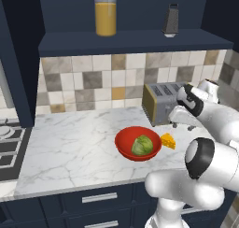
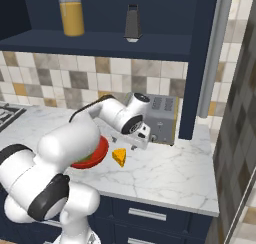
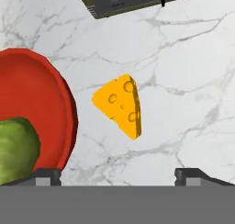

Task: Pick the cheese from the fridge and the cheese grater from the cabinet and place them next to the salad bowl.

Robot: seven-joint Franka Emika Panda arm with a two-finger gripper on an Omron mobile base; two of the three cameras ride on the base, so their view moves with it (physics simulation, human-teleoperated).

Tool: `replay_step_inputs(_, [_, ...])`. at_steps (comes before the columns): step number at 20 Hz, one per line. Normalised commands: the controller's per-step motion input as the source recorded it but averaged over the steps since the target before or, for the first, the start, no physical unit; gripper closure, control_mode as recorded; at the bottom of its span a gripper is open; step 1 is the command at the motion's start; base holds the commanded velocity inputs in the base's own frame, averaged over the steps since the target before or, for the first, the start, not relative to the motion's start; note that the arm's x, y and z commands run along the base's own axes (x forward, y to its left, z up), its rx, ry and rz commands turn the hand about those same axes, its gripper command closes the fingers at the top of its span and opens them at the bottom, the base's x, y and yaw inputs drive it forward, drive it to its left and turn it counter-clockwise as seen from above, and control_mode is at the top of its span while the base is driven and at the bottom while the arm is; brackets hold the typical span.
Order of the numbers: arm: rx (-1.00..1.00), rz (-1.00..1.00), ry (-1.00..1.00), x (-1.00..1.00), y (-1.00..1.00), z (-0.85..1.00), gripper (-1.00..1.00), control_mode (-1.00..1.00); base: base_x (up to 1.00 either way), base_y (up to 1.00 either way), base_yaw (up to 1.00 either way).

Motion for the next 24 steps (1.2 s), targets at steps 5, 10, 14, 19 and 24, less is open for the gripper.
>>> replay_step_inputs(5, [-0.12,-0.18,-0.11,-0.21,0.06,0.66,-1.0,-1.0,0.0,0.0,0.0])
replay_step_inputs(10, [-0.18,-0.1,-0.27,-0.28,0.0,0.55,-1.0,-1.0,0.0,0.0,0.0])
replay_step_inputs(14, [-0.14,-0.15,-0.34,-0.2,0.0,0.6,-1.0,-1.0,0.0,0.0,0.0])
replay_step_inputs(19, [-0.1,-0.03,-0.16,-0.15,0.03,0.68,-1.0,-1.0,0.0,0.0,0.0])
replay_step_inputs(24, [-0.11,0.0,0.0,-0.05,0.04,0.8,-1.0,-1.0,0.0,0.0,0.0])
